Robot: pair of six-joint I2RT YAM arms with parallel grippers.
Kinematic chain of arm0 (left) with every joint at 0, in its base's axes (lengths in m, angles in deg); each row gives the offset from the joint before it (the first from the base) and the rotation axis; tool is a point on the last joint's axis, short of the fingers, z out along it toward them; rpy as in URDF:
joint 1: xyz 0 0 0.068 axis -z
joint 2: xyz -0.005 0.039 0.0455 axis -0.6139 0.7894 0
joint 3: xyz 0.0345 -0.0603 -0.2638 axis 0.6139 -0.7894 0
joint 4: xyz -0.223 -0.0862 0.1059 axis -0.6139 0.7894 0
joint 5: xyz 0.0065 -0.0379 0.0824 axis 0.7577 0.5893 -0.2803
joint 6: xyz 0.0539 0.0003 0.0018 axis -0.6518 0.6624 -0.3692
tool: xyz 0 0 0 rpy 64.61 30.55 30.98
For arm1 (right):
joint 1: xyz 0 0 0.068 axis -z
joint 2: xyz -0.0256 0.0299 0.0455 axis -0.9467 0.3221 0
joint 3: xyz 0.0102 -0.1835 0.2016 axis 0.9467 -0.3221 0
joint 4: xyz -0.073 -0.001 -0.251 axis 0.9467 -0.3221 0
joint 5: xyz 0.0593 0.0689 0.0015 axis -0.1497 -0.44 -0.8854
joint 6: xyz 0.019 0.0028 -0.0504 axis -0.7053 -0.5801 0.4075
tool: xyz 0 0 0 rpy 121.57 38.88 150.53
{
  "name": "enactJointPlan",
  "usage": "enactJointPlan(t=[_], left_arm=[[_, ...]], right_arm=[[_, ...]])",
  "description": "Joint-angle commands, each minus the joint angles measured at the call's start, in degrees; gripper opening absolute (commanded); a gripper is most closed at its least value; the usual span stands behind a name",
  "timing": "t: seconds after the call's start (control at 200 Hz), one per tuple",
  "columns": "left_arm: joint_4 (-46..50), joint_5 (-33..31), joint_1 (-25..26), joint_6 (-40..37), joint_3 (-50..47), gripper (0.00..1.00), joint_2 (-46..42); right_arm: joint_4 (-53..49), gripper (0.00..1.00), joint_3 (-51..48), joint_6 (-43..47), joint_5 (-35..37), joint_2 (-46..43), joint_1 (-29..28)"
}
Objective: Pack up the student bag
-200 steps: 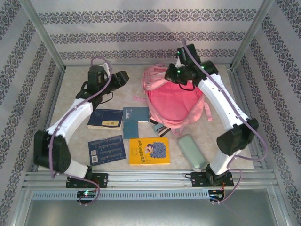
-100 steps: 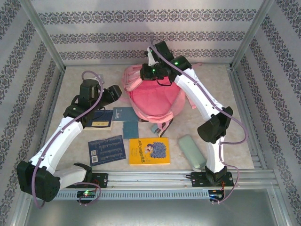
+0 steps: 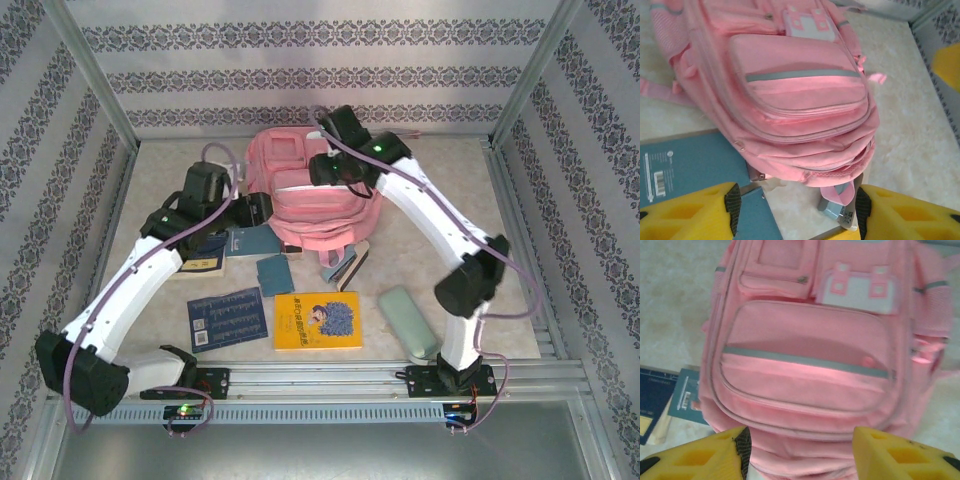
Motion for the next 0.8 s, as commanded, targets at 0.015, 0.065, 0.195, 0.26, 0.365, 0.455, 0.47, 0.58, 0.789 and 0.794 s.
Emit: enactJointPlan(t=[0.015,0.065,0.195,0.26,0.365,0.455,0.47,0.58,0.789,0.794], left_arm=[[3.4,-6.5,5.2,-15.4,3.5,0.67,4.9],[1.3,-7.7,6.9,-20.9,3.7,0.71,7.1],[-5.1,-2.6,8.0,-34.9,3.7,0.83,12.8],[-8.3,-2.8,8.0,-39.7,4.2,0.87,16.0],[-7.3,-3.3,7.7,-44.3,10.0,0.88,23.3],[-3.9,-1.0,7.7,-48.1,15.4,0.87,29.0],[-3.4,-0.3,7.7,-48.7,16.2,0.87,29.7],[-0.1,7.6,7.4,-51.6,18.4,0.84,31.8],[-2.4,5.0,6.7,-49.9,18.2,0.82,33.8],[-2.6,4.6,6.7,-49.8,18.2,0.82,33.9]], right_arm=[[4.0,0.56,-9.6,-5.4,1.8,-11.3,2.5],[4.6,0.56,-14.1,-6.3,-1.3,-14.5,3.8],[5.0,0.58,-24.7,-5.4,-6.5,-22.5,6.2],[3.7,0.59,-28.8,-5.4,-9.0,-25.7,7.7],[3.2,0.60,-35.7,-6.0,-12.4,-31.0,10.3],[2.3,0.60,-39.1,-6.2,-14.2,-33.9,12.4],[2.1,0.60,-39.4,-6.2,-14.4,-34.2,12.8],[0.9,0.60,-41.0,-5.6,-15.2,-35.9,14.1],[1.6,0.60,-43.9,-6.2,-16.5,-37.3,14.7],[1.6,0.60,-43.9,-6.2,-16.6,-37.3,14.7]])
